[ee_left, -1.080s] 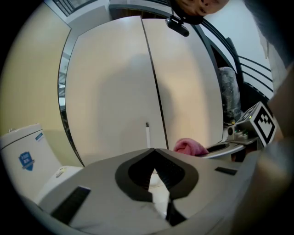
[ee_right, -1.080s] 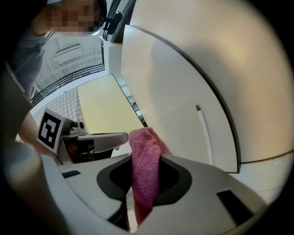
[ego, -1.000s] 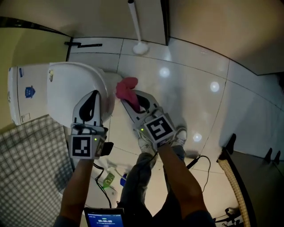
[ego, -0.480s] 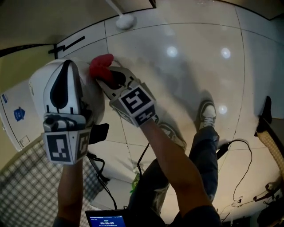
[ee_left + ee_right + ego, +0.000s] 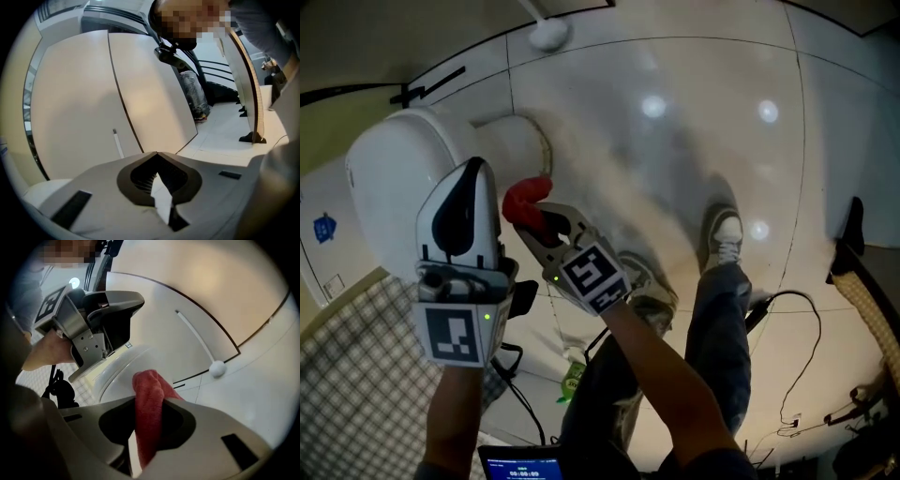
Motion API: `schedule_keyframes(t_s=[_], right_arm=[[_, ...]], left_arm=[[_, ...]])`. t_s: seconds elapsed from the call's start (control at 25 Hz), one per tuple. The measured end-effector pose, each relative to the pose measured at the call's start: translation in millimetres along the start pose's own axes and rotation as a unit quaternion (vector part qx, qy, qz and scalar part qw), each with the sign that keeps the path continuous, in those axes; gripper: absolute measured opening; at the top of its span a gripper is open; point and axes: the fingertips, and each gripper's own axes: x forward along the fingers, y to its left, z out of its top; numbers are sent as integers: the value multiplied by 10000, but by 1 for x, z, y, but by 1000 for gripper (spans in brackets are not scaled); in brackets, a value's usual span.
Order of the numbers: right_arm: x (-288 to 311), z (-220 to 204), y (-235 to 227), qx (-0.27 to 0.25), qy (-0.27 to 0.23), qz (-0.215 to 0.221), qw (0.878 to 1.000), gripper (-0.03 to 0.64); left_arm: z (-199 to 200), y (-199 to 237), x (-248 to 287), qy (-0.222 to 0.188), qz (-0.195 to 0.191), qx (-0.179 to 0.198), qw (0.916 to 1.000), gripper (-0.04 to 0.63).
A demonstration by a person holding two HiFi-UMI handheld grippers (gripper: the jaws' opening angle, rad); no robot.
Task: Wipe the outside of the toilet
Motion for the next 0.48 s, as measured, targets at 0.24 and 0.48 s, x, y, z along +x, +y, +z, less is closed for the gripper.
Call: schedule_keyframes(t_s=[0.24,0.48], right_arm=[[-3,6,-25,-149,-37,-102,9998,83],[4,19,-87,-283,-218,-367,9987,84]], left_arm=[[-4,-31,16,-141,-223,-236,9994,14],[-43,-59,59,-122,-459,-350,9983,14]])
